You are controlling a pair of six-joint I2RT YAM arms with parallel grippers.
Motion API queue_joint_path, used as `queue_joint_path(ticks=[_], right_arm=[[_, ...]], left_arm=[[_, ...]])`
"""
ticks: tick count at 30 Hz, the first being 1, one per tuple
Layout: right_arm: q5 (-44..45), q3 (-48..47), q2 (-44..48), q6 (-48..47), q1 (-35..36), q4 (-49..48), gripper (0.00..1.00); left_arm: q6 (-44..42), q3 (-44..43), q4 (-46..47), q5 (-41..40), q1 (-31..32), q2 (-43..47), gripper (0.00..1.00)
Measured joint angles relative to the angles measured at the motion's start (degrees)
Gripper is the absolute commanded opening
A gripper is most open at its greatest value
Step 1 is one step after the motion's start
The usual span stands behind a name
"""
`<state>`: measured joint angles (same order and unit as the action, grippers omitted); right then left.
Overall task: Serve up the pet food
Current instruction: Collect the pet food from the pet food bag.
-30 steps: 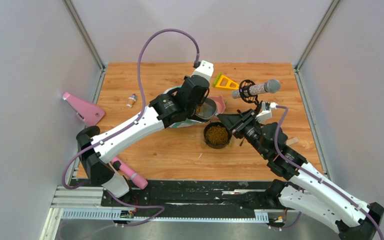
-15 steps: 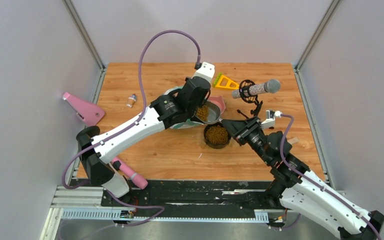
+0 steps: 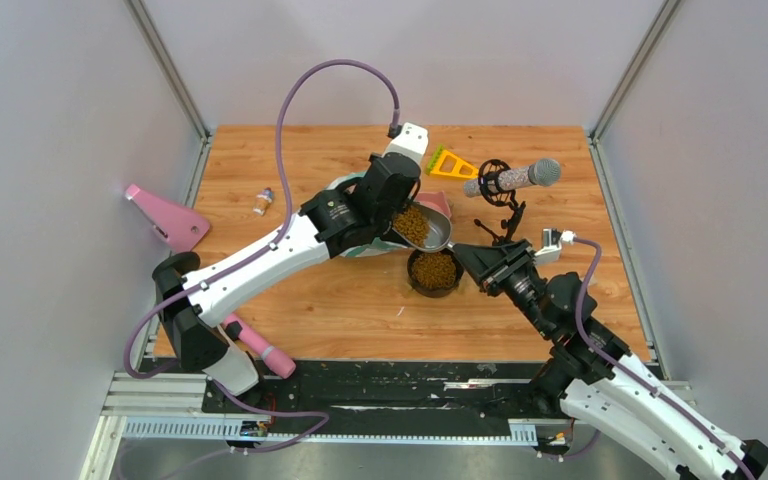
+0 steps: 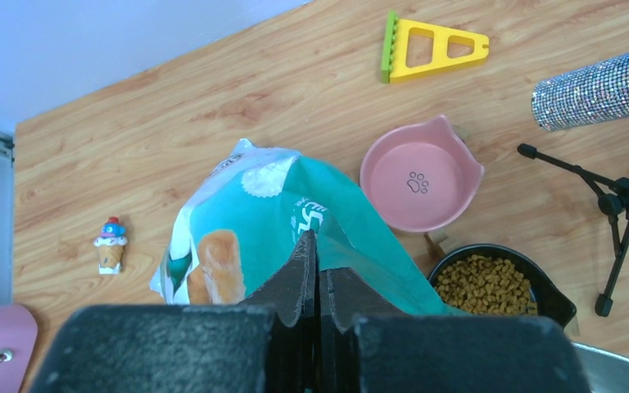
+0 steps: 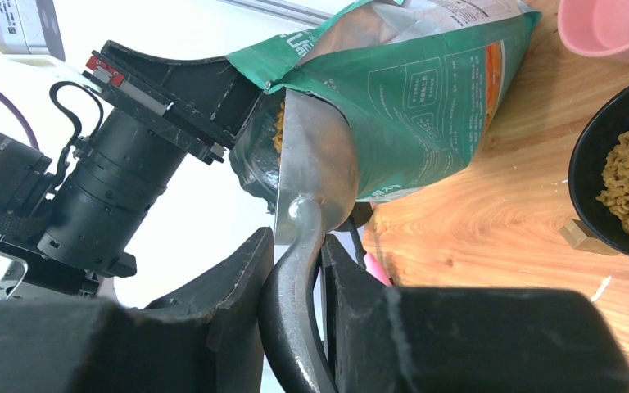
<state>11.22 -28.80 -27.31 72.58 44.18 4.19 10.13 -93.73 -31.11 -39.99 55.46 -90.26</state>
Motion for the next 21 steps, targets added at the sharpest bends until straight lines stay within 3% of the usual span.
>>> queue_joint_path(ticks=[21], right_arm=[[-2.4, -7.1, 4.3, -0.8, -0.1, 15.4, 0.0]], left_arm=[[0.3, 0.0, 0.5, -1.0, 0.0, 0.2, 0.0]])
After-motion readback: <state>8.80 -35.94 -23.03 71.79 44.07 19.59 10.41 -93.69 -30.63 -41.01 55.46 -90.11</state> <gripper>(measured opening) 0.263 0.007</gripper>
